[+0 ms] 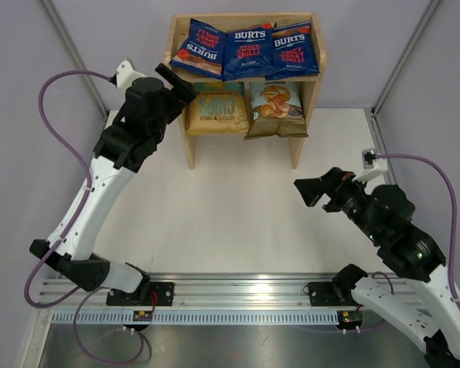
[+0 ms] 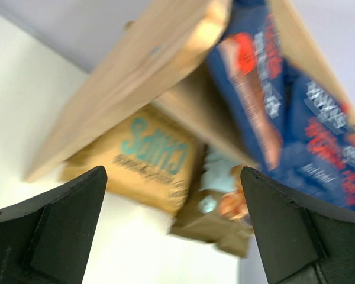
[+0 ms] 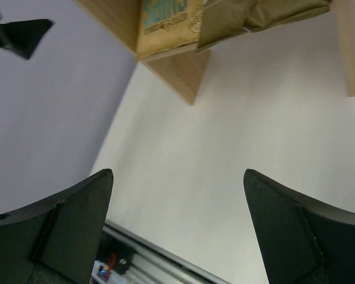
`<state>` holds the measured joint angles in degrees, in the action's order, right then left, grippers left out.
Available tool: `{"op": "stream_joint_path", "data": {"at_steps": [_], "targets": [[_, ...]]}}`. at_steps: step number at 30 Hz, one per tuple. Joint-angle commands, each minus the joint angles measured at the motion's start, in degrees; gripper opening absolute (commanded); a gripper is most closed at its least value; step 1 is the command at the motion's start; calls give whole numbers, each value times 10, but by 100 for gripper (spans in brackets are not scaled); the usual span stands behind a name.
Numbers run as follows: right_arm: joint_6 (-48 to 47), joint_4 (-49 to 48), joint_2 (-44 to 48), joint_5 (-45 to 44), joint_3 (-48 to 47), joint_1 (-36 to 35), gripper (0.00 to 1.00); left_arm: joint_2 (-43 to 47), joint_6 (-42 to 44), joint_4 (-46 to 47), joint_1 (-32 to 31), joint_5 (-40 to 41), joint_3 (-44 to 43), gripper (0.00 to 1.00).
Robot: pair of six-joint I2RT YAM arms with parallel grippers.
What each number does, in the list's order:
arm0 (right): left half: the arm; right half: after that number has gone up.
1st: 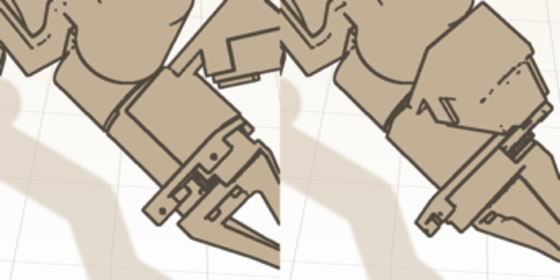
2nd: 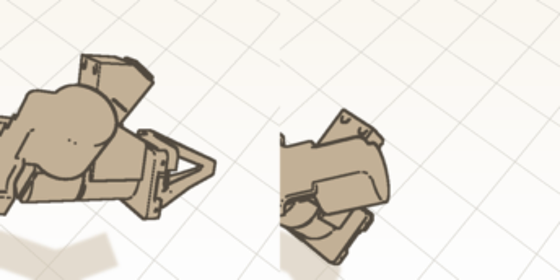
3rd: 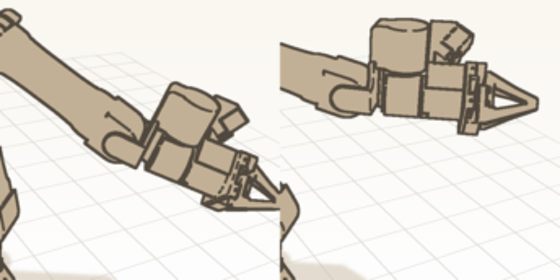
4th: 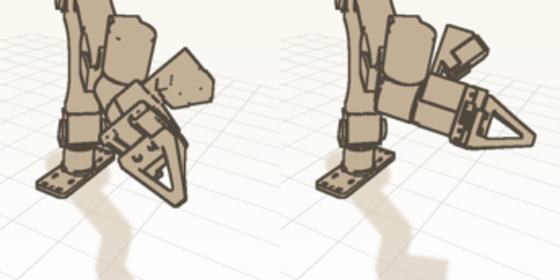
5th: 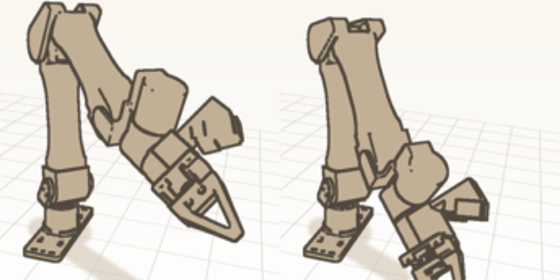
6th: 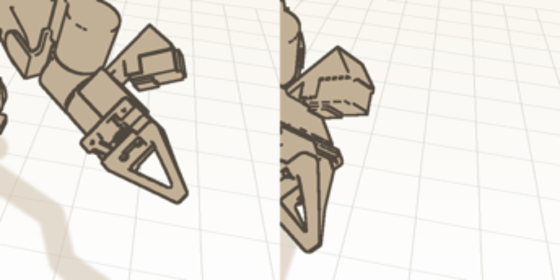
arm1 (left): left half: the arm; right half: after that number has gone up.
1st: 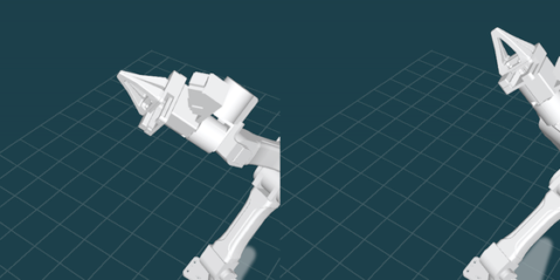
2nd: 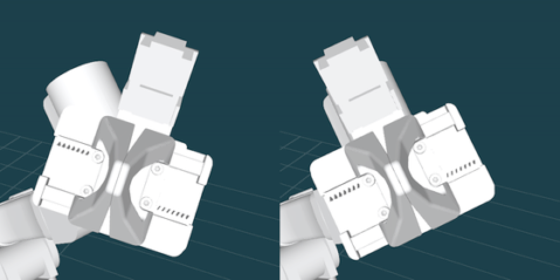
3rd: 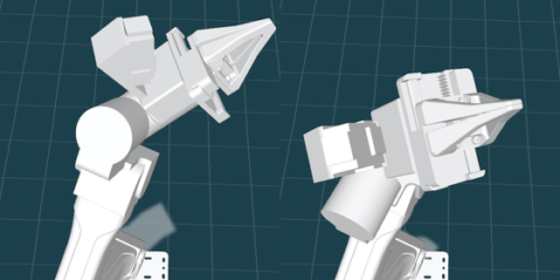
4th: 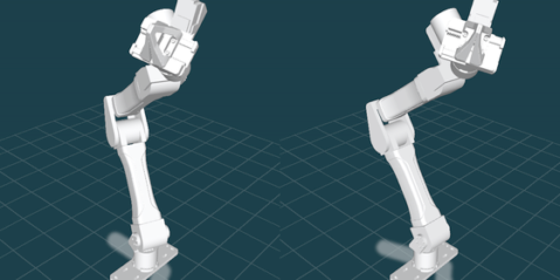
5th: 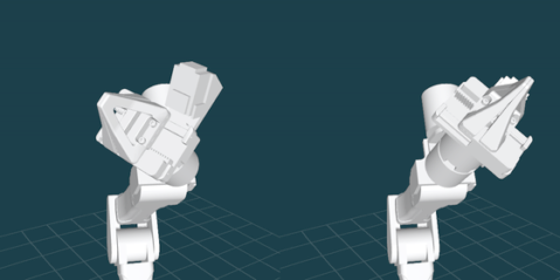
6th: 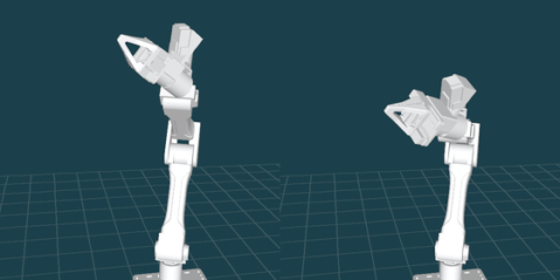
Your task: Place and organize the chips bags onto the shelf
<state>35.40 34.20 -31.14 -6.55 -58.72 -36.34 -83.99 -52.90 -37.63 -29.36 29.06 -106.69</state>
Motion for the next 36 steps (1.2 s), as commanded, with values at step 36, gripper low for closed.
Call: {"op": "stream_joint_path", "data": {"at_steps": [36], "targets": [[-210,113,-8,-238,25,50,99,541,432,6,-3,-107,605,99]]}}
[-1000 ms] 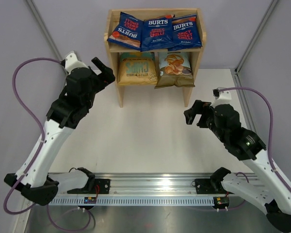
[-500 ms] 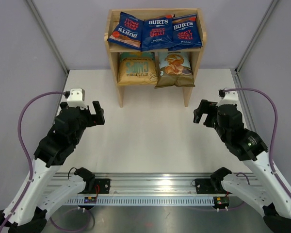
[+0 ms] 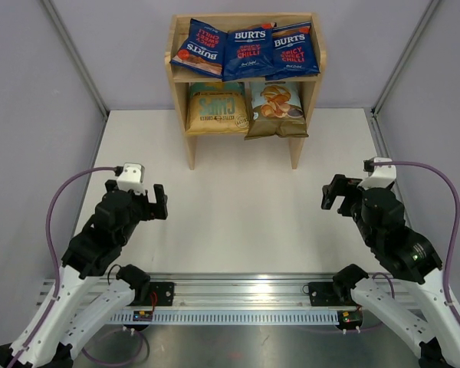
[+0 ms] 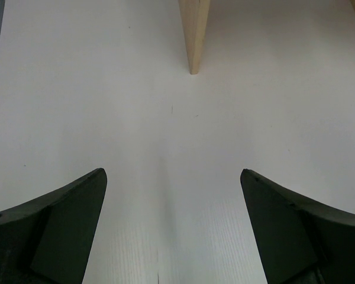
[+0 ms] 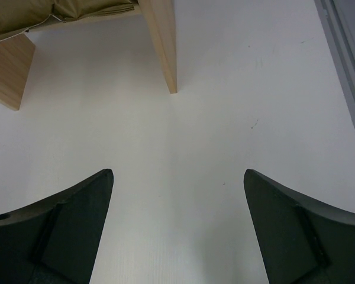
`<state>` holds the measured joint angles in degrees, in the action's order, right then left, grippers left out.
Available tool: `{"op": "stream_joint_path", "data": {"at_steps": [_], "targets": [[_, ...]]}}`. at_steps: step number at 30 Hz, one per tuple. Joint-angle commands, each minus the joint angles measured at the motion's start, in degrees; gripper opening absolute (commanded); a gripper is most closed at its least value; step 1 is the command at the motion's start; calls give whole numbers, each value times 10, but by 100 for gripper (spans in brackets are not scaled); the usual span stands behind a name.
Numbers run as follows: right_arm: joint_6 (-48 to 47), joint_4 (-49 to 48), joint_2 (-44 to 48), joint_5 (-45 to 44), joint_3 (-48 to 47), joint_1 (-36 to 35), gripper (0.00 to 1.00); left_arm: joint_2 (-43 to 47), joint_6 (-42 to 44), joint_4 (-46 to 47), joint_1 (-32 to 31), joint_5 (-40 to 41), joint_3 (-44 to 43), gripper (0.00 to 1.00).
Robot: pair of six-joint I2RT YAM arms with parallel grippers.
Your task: Place and organize the chips bags onto the shelf
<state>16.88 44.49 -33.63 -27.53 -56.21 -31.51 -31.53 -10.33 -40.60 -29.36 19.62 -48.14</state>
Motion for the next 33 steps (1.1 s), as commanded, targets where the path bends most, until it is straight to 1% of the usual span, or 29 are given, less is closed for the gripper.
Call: {"op": "stream_joint_path", "data": {"at_steps": [1,3,4,6,11,12,14,25,33], "targets": [[-24,13,21,-26,0,2,99,27,7,40,-1,-5,24,99],[-22,17,30,-23,3,2,99,31,8,33,2,13,30,99],[-25,15,32,-17,5,2,100,37,3,28,2,47,29,99],[-31,17,35,-17,8,2,99,47,-5,27,2,67,30,99],[-26,14,54,-18,18,1,100,88,-9,37,2,63,52,99],[-23,7,58,-16,20,2,100,95,-7,44,2,54,66,99],[-23,2,64,-15,26,1,99,105,-2,49,2,45,65,99],[-8,-19,65,-13,31,2,99,107,1,51,2,39,67,99],[5,-12,40,-20,28,2,100,109,1,51,4,45,68,99]]}}
